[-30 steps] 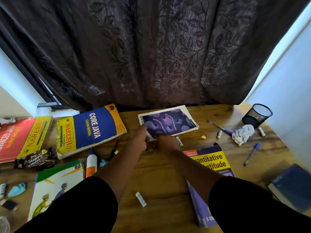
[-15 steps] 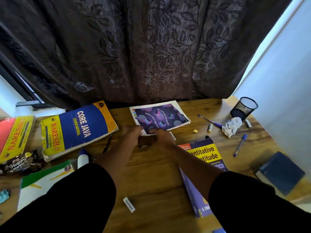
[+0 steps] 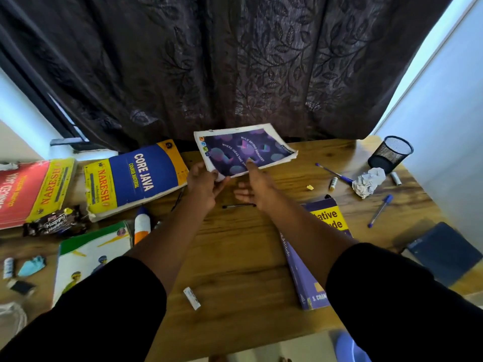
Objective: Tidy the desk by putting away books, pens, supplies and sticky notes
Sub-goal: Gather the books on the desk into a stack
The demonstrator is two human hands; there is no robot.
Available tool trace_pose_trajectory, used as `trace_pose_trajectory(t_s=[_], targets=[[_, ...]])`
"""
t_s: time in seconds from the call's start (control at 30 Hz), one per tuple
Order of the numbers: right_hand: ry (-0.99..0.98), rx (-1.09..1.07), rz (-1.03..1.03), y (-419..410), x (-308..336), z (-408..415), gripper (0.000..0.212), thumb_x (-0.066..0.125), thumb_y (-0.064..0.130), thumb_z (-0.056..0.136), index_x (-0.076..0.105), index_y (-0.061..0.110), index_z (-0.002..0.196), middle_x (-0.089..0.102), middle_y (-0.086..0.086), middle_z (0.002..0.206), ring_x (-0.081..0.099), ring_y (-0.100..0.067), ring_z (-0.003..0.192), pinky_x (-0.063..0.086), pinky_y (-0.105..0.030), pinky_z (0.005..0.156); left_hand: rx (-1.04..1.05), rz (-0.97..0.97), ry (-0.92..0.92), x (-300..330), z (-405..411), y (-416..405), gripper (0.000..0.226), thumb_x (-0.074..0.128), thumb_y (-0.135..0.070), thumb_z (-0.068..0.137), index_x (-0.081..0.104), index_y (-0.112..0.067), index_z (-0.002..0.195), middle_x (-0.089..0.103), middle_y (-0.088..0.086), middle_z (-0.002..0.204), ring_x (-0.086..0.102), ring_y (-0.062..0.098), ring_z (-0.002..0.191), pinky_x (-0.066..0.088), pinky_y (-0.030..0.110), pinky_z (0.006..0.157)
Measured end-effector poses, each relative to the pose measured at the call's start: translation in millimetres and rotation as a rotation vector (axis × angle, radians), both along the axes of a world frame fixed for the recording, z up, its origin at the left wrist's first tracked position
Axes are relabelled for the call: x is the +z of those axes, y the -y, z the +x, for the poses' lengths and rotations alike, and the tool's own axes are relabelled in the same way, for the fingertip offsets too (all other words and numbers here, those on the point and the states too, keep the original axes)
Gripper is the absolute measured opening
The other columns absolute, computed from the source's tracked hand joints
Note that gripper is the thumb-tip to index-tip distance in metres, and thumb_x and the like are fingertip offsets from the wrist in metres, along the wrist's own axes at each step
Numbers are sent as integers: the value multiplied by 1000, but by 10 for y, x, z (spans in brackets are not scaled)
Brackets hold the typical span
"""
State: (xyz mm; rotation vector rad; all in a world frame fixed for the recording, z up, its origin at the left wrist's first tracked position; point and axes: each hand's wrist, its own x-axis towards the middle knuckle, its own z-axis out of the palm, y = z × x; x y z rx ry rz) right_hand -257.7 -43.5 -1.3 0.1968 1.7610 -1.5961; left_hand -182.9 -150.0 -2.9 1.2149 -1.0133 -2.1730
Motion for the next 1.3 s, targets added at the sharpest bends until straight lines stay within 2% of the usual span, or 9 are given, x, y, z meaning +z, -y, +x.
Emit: trace_pose_trajectory(t_s=[0.17, 0.3, 0.43, 0.63, 0.7, 0.8, 0.93, 1.13, 1.3], targets=[[49, -64, -231, 10, -9, 5, 41, 65, 26, 96, 57, 15, 135, 74, -11, 113, 74, -26, 88, 60, -34, 59, -108, 14, -184, 73, 482, -156, 40, 57, 3, 98, 52, -16, 133, 66, 13, 122, 69, 23, 88, 57, 26, 55], [12, -44, -353, -89, 2, 141, 38, 61, 3, 96, 59, 12, 132, 71, -12, 111, 71, -28, 88, 62, -46, 73, -338, -210, -137, 163, 998, -288, 41, 68, -10, 96, 50, -15, 133, 75, 11, 110, 76, 30, 83, 63, 39, 64], [-19, 34, -355, -299, -130, 281, 35, 65, -3, 89, 67, 15, 119, 73, -13, 111, 68, -39, 106, 54, -58, 90, -535, -499, 241, 68, 1552, -374, 31, 77, -28, 89, 67, -16, 116, 78, 8, 103, 76, 30, 92, 63, 50, 75], [-122, 228, -302, -708, -189, 503, 36, 65, -5, 89, 65, 16, 118, 72, -11, 107, 68, -32, 98, 55, -49, 83, -614, -1157, 799, -234, 2365, -579, 50, 62, -73, 74, 75, -29, 93, 73, -11, 94, 68, 9, 90, 55, 30, 78], [-188, 315, -256, -854, -276, 570, 36, 68, -4, 87, 67, 14, 118, 74, -11, 111, 69, -37, 107, 56, -54, 89, -804, -1346, 941, -286, 2578, -669, 59, 51, -80, 77, 76, -32, 100, 70, -11, 106, 64, 12, 104, 52, 30, 85], [-171, 451, -181, -1044, -371, 672, 40, 66, -3, 91, 63, 18, 125, 73, -6, 113, 67, -33, 111, 56, -54, 90, -869, -1336, 1131, -391, 2842, -772, 86, 49, -95, 61, 66, -38, 123, 64, -7, 130, 53, 22, 127, 47, 37, 102], [-158, 678, -14, -1290, -358, 805, 43, 60, 0, 94, 59, 27, 128, 70, -3, 108, 64, -21, 93, 52, -36, 72, -838, -1181, 1151, -370, 2912, -1004, 95, 88, -54, 63, 52, -24, 145, 48, 7, 150, 47, 30, 136, 42, 41, 113], [-273, 759, 146, -1371, -387, 906, 41, 62, -1, 92, 60, 22, 126, 71, -9, 108, 63, -18, 83, 48, -29, 62, -766, -1207, 1188, -323, 2803, -968, 46, 85, -16, 76, 71, -22, 119, 65, 2, 130, 62, 21, 118, 51, 28, 97], [-464, 723, 279, -1319, -507, 968, 36, 72, 7, 81, 68, 21, 114, 74, -7, 102, 71, -21, 87, 61, -33, 64, -761, -1246, 1104, -329, 2764, -778, 47, 80, -12, 82, 66, -17, 127, 66, 7, 131, 61, 25, 121, 50, 32, 101]])
